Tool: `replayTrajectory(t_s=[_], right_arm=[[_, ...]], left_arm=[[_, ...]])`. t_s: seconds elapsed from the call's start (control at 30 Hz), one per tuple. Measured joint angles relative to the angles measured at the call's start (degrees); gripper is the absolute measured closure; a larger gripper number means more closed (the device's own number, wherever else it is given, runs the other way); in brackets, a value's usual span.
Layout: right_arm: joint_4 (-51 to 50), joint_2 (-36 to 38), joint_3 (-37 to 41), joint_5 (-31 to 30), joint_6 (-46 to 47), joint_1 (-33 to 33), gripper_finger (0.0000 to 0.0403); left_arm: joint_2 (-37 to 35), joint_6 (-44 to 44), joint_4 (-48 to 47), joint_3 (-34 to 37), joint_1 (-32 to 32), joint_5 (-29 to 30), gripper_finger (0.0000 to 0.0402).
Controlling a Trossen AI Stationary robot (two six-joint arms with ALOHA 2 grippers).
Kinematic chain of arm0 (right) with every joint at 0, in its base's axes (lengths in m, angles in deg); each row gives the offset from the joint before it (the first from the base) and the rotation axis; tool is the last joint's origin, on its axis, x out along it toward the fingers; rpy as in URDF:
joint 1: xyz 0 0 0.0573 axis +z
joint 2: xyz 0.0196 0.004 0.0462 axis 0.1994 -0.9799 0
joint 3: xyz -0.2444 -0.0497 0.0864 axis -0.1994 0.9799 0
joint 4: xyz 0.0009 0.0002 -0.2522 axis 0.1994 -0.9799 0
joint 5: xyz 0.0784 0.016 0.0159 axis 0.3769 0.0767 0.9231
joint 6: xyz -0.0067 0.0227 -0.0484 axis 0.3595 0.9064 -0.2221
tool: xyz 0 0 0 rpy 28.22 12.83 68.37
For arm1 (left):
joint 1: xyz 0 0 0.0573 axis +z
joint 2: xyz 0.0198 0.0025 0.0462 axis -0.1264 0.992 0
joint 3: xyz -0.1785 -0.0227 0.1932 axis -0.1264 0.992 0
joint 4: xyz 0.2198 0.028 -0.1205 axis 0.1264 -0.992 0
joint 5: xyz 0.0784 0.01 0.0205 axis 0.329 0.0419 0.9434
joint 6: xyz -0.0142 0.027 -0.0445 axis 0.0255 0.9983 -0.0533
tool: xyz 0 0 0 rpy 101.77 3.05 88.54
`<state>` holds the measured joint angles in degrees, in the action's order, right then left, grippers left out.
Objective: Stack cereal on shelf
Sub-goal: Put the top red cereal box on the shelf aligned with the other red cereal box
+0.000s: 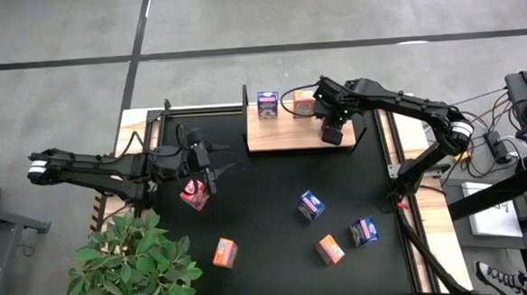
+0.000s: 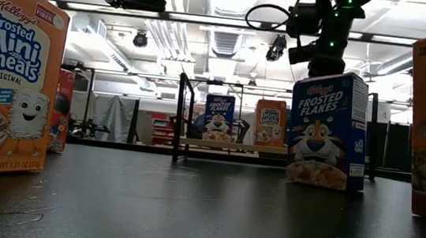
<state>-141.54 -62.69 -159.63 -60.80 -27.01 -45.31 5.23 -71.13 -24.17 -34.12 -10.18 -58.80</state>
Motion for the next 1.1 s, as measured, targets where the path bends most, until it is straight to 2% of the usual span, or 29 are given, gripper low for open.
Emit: replayTrajectory(t_s=[0.63,1.0,1.1], right_arm=[[3.2,0.0,0.0,-0.1,-2.3,-0.4,0.0394],[-2.9,0.0,0.0,-0.1,-0.8,-0.4,0.0394],[-3.8,0.0,0.0,-2.3,-0.7,-0.4,0.0394]], left_arm=[[0.0,0.0,0.0,0.0,0.0,0.0,0.0183],[0.0,0.0,-0.1,0.0,0.0,0.0,0.0183],[0.0,0.0,-0.1,0.0,0.0,0.0,0.0183]])
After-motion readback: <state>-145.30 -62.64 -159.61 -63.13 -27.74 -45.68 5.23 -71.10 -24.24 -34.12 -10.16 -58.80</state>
